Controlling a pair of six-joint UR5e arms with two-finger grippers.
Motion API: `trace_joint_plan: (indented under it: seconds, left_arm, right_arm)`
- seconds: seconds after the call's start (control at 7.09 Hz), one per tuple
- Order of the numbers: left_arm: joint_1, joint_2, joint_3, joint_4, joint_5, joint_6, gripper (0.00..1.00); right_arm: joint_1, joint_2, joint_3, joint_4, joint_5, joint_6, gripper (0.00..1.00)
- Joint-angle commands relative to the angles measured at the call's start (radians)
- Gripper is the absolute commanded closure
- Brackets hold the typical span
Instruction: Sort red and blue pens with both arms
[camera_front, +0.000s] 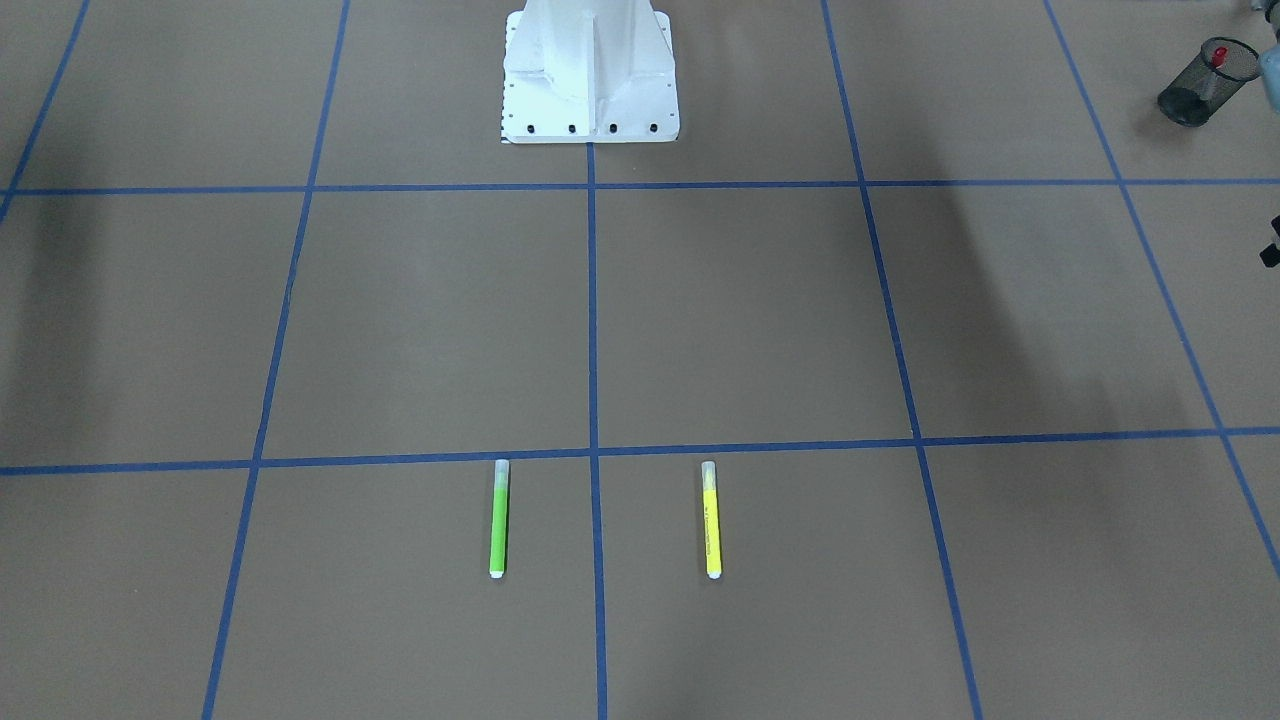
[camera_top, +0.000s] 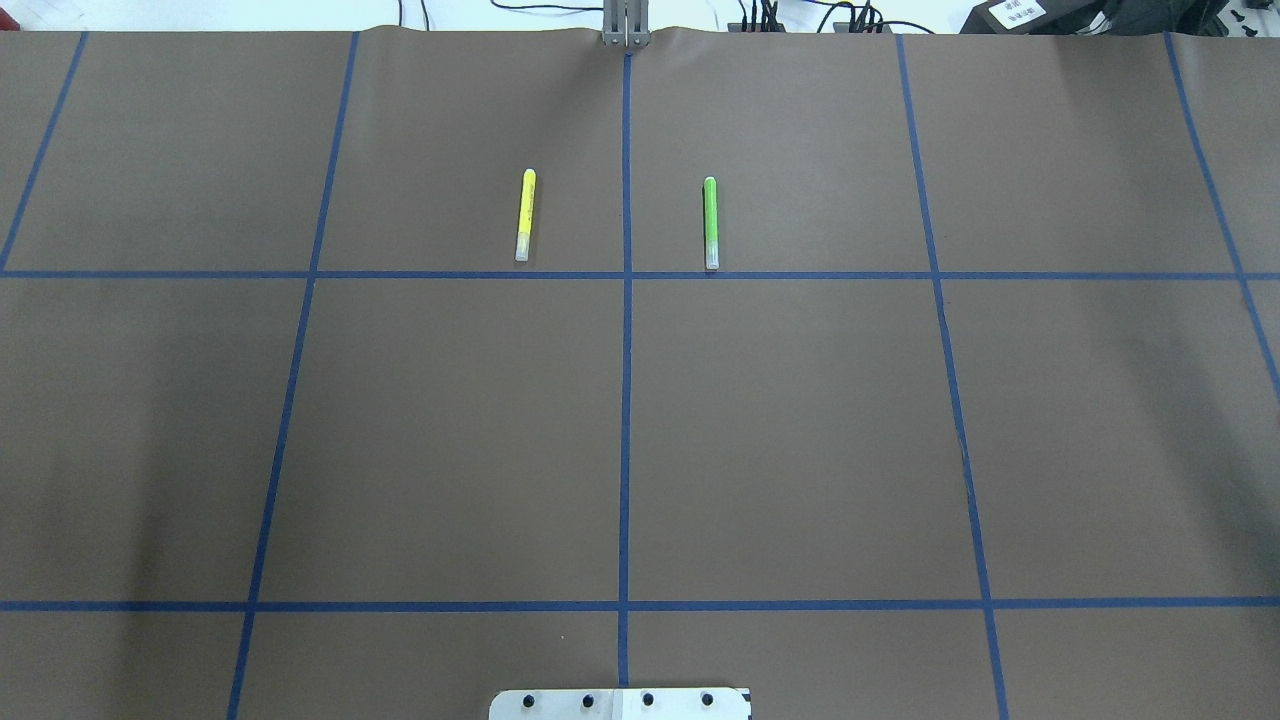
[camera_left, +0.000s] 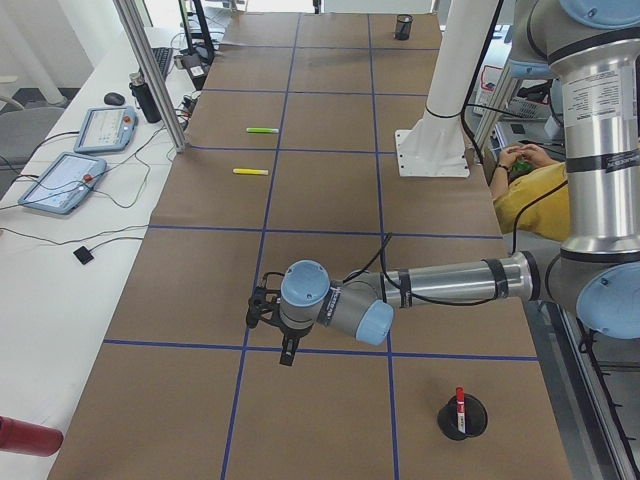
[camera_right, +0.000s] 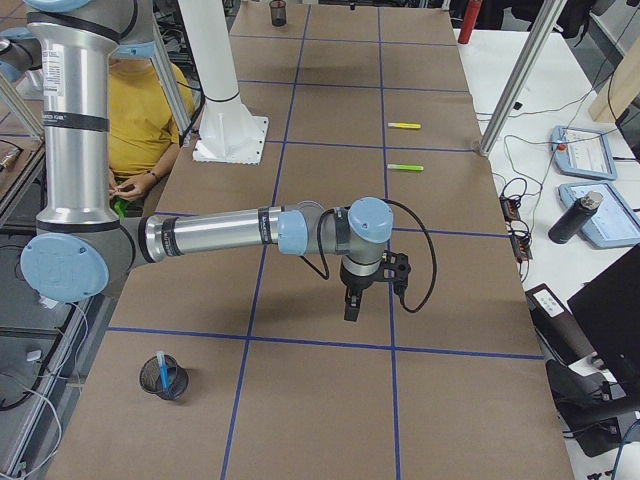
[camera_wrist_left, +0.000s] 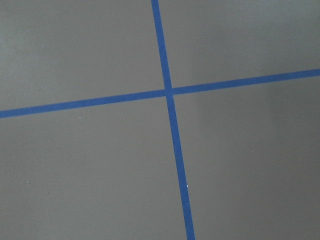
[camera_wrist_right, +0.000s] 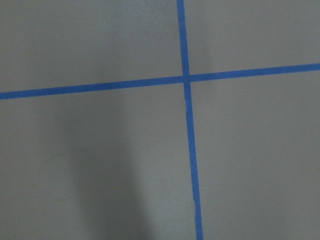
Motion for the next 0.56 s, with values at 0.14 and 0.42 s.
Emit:
trace_joint_plan:
  seconds: [0.14,0.42]
  left_arm:
    - [-0.04,-0.009,-0.152,0.359,0.01,0.25,0.0]
    - [-0.06,-0.012,-0.158,0.369,0.039,0.316,0.0]
  right_arm:
    - [-0.001,-0.005,0.001,0.0,-0.001,-0.002,0.0]
    - [-0.001,-0.003,0.005,0.0,-0.002,-0.002,0.0]
